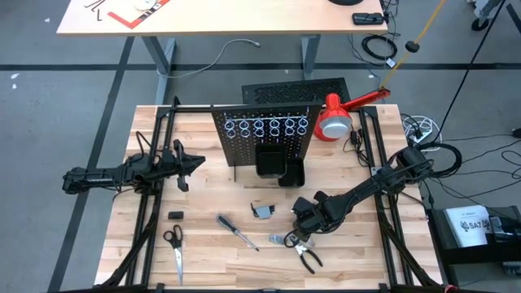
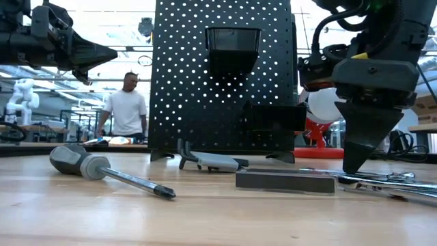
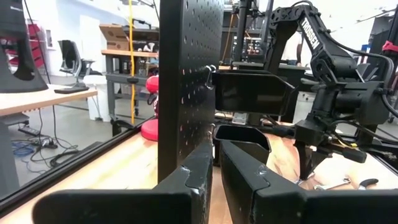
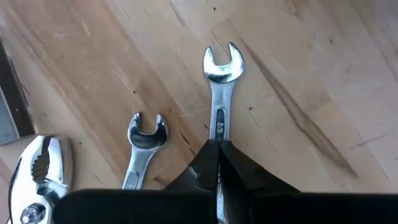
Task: Hang tools onto peg board
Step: Hang the wrench on the pegboard, then put the allen wrench into the black bin on the pegboard
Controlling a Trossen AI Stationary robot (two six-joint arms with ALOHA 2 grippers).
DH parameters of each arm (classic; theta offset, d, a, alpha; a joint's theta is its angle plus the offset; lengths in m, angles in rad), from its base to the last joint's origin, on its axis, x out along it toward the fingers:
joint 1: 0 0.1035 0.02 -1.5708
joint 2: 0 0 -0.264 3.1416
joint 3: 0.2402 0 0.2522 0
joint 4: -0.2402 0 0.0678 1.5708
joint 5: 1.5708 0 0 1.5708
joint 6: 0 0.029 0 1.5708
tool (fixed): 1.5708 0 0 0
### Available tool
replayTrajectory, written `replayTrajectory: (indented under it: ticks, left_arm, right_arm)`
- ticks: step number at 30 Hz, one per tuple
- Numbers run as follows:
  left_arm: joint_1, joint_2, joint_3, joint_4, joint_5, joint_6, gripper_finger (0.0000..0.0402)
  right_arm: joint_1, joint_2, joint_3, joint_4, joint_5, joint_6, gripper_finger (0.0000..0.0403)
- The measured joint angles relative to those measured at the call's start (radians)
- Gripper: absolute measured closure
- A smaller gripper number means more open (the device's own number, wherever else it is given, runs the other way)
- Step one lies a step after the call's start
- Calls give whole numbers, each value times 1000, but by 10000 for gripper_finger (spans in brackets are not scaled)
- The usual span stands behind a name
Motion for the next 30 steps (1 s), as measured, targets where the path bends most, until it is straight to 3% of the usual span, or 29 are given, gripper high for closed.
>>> replayTrajectory:
  ticks: [19, 25, 30]
  left_arm:
    - [0, 0, 0, 5, 0, -3, 361]
    - [0, 0, 0, 5, 1, -3, 361]
    - [0, 0, 0, 5, 1, -3, 361]
  right_arm:
    - [56, -80, -5, 26, -16, 14, 402]
    - [59, -99, -5, 73, -14, -53, 402]
    - [76, -100, -3, 110, -41, -81, 368]
